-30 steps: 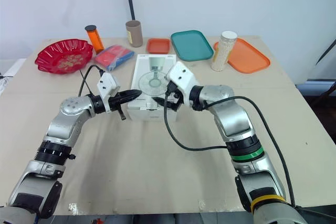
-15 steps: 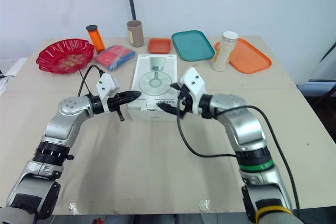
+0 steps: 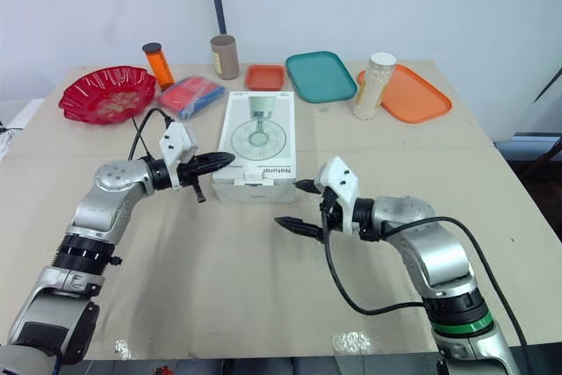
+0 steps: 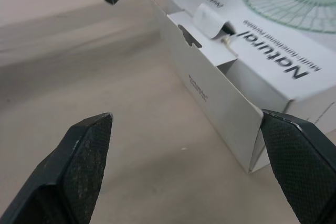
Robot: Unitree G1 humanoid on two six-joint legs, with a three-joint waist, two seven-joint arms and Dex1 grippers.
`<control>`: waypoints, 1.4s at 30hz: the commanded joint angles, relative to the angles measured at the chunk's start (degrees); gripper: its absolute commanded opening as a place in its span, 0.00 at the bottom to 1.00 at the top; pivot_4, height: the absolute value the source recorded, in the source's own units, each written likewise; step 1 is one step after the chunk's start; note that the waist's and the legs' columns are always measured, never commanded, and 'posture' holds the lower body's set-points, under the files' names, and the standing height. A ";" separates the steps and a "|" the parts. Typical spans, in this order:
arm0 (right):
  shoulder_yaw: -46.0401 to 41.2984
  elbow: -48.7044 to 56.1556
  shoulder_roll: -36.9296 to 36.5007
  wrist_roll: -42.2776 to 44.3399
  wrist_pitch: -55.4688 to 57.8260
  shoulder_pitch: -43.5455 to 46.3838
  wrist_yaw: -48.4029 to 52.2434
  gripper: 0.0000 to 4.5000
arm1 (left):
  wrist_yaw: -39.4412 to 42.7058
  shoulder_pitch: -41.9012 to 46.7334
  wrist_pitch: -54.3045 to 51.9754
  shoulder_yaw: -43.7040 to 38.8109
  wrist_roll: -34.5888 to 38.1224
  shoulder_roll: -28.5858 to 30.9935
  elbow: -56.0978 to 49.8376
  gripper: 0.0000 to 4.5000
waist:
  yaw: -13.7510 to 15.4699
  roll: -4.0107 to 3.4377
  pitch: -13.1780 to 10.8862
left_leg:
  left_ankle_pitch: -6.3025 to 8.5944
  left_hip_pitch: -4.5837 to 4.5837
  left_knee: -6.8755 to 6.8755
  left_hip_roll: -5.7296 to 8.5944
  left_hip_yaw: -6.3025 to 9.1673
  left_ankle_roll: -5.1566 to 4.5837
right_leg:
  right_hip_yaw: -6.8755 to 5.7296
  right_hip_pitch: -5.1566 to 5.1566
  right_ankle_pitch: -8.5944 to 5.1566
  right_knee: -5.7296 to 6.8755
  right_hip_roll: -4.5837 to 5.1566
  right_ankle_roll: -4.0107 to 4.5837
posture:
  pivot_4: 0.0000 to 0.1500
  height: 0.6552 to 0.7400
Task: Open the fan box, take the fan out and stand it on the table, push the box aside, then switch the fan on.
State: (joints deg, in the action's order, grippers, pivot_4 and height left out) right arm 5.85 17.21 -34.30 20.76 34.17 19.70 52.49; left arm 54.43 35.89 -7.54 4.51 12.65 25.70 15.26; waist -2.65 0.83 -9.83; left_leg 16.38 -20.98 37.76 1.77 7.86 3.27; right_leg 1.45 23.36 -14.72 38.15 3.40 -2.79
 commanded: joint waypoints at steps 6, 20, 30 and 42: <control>0.26 3.58 -2.05 2.35 -1.42 -2.52 3.51 1.00 | 0.39 1.08 0.68 -0.02 -0.78 0.40 1.17 0.02 | 0.06 0.01 0.00 | 0.00 -0.01 0.00 0.00 0.02 0.01 | -0.01 0.00 0.00 -0.01 0.00 0.00 | 1.00 1.00; 0.99 -1.90 -3.66 -1.60 -3.75 -4.83 0.92 1.00 | 0.34 1.93 1.90 0.07 -1.02 0.11 2.59 0.02 | 0.09 0.02 0.01 | 0.00 0.02 0.06 0.01 0.01 0.01 | -0.02 -0.05 0.00 0.00 0.00 -0.02 | 1.00 1.00; 2.41 -2.00 -0.76 -1.36 -5.77 -2.87 1.87 1.00 | 0.43 2.45 2.49 0.17 -1.49 -0.18 3.37 0.02 | 0.08 0.02 0.01 | -0.01 0.00 0.06 0.01 0.02 0.01 | -0.02 -0.04 0.00 0.00 0.00 -0.02 | 1.00 1.00; -3.34 6.35 -0.31 15.38 0.14 -3.42 7.25 1.00 | 1.98 3.22 3.43 -0.91 -1.59 1.86 4.38 0.02 | 0.07 0.02 0.01 | 0.01 -0.01 0.07 0.01 0.05 -0.02 | -0.04 -0.04 0.00 -0.01 0.00 -0.02 | 1.00 1.00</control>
State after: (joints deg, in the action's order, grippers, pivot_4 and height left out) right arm 4.48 20.70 -34.64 33.14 33.88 15.97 58.98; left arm 55.76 38.22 -4.77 4.59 11.32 26.20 19.20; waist -2.58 0.85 -9.82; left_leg 16.39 -20.98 37.82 1.77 7.91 3.26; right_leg 1.41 23.32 -14.72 38.14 3.39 -2.80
